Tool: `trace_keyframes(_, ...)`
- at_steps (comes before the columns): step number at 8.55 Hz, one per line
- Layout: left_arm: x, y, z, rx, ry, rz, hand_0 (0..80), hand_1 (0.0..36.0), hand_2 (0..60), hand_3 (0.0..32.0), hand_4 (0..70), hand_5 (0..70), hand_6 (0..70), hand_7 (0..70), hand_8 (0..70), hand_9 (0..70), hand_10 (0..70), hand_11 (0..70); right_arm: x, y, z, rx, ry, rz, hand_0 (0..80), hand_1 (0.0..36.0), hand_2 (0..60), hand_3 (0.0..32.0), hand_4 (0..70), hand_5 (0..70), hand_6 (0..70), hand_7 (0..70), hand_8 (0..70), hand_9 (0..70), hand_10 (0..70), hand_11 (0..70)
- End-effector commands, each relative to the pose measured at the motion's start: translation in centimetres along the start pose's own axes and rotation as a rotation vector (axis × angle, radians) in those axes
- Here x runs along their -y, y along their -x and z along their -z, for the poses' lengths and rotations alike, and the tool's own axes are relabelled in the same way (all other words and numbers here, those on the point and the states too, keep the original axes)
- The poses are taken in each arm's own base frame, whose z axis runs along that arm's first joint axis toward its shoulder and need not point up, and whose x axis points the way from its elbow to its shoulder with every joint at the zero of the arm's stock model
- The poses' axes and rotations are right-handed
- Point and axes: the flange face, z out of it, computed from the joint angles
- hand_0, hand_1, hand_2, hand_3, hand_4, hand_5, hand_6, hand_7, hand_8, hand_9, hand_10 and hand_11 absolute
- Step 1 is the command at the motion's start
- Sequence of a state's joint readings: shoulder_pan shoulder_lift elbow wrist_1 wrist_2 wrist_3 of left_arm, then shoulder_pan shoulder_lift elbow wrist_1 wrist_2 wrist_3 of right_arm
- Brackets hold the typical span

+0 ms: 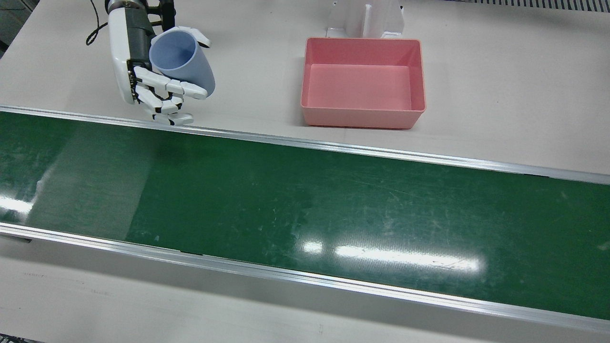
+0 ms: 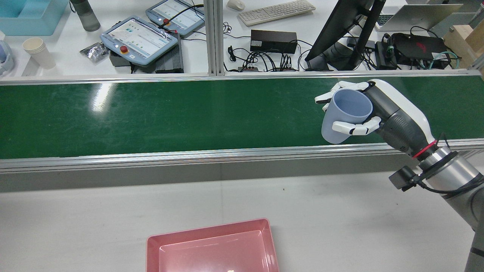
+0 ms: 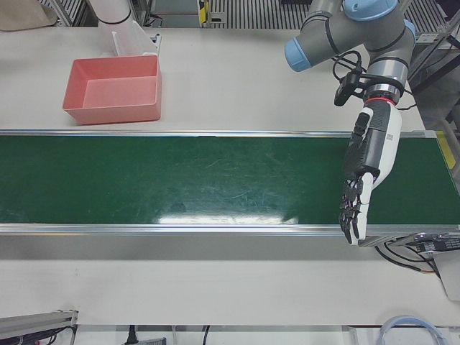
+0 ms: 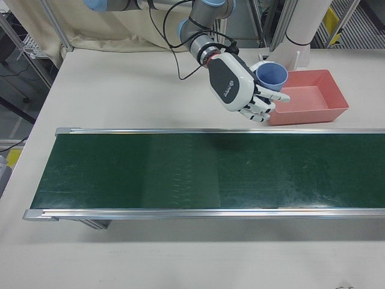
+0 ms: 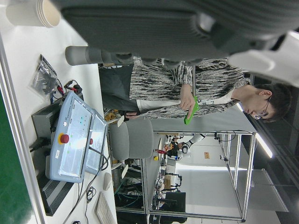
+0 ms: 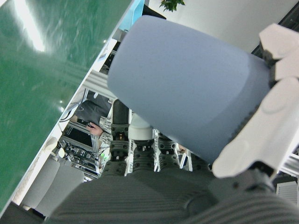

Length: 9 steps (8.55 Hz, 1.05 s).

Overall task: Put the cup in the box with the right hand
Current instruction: 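Lift the cup off the belt and carry it toward the pink tray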

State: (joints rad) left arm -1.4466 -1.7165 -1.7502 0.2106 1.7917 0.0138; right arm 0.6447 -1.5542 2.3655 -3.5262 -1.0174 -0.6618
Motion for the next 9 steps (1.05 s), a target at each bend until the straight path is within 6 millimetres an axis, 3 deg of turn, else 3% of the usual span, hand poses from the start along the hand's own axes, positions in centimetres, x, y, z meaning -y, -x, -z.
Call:
trace_keyframes(1,0.0,0.0,0.0,0.000,-0.001,0.000,0.0,0.0,0.0,0.0,0.0,0.0,0.0,0.0,0.0,0.0,0.0,0.0,-7.3,-7.6,1.7,-0.133,0.111,0.000,41.4,10.9,43.1,0.0,63.7,7.3,35.1,70.0,57.0,70.0,26.2,37.3)
trace_keyframes(3,0.0,0.0,0.0,0.000,0.001,0.000,0.0,0.0,0.0,0.0,0.0,0.0,0.0,0.0,0.0,0.0,0.0,0.0,-12.7,-14.1,4.7,-0.207,0.132,-0.023,41.6,10.6,41.8,0.0,64.6,7.2,34.9,70.0,57.0,70.0,26.0,36.9)
trace_keyframes(4,0.1,0.0,0.0,0.000,-0.001,0.000,0.0,0.0,0.0,0.0,0.0,0.0,0.0,0.0,0.0,0.0,0.0,0.0,-13.8,-15.5,5.6,-0.224,0.139,-0.007,41.6,10.5,41.2,0.0,63.6,7.2,34.6,70.0,56.5,70.0,26.0,36.9)
trace_keyframes(7,0.1,0.0,0.0,0.000,-0.001,0.000,0.0,0.0,0.0,0.0,0.0,0.0,0.0,0.0,0.0,0.0,0.0,0.0,-14.4,-18.2,6.6,-0.273,0.146,0.000,41.4,9.4,35.8,0.0,59.2,7.0,32.9,70.0,54.6,70.0,25.6,36.3)
trace_keyframes(8,0.0,0.0,0.0,0.000,-0.001,0.000,0.0,0.0,0.0,0.0,0.0,0.0,0.0,0.0,0.0,0.0,0.0,0.0,-14.5,-18.3,6.7,-0.275,0.149,0.006,44.8,9.1,21.2,0.0,46.6,6.2,27.1,70.0,46.4,70.0,18.3,26.2)
trace_keyframes(9,0.1,0.0,0.0,0.000,-0.001,0.000,0.0,0.0,0.0,0.0,0.0,0.0,0.0,0.0,0.0,0.0,0.0,0.0,-14.3,-18.4,6.7,-0.278,0.147,0.011,46.3,10.6,5.4,0.0,11.3,6.1,17.3,70.0,29.8,51.4,9.3,14.1)
